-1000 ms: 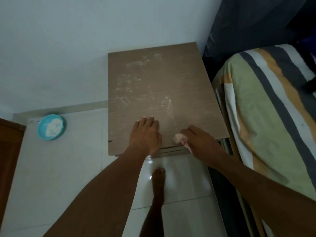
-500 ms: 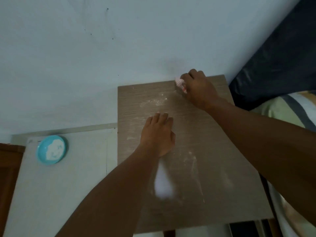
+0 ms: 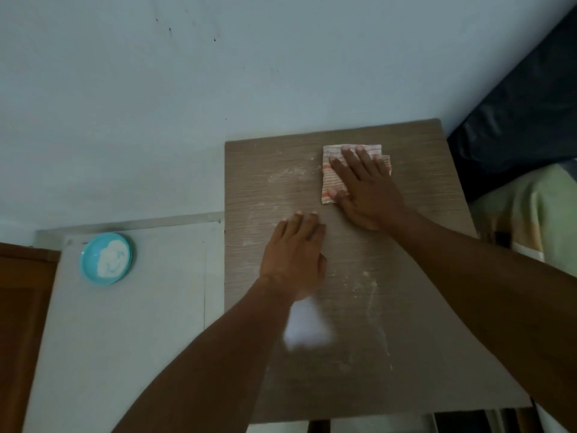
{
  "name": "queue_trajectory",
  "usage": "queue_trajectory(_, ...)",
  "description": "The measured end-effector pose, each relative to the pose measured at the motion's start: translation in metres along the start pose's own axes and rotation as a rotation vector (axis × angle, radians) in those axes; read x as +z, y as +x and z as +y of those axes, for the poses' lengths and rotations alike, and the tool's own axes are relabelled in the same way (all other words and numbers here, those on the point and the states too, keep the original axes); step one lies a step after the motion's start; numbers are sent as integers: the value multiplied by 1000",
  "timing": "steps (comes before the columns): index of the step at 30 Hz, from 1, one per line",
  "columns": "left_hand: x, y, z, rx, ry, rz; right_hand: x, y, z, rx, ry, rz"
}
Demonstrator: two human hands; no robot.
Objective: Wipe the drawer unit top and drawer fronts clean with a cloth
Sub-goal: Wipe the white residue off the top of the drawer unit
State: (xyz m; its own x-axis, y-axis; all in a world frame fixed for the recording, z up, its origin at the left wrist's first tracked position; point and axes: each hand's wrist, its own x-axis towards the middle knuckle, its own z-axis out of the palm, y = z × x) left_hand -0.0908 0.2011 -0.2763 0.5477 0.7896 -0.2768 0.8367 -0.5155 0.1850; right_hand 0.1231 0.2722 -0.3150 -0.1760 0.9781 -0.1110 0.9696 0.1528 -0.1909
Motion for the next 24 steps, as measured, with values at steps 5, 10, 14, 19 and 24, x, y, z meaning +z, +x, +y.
queue_trajectory(5,14,-46,17,-25,23,-11,9,-82,-20,0,20,-6)
queue_trajectory(10,32,-107,38,-44,51,-23,21,-176,-42,15,90,-1)
queue_trajectory(14,48,-158,62,-70,57,-22,33,-253,-62,10,114,6)
queue_trajectory(19,70,-219,91,-118,18,-33,47,-342,-83,-7,160,22)
queue_trajectory(24,76,-253,105,-142,-19,-21,49,-403,-99,-18,215,33)
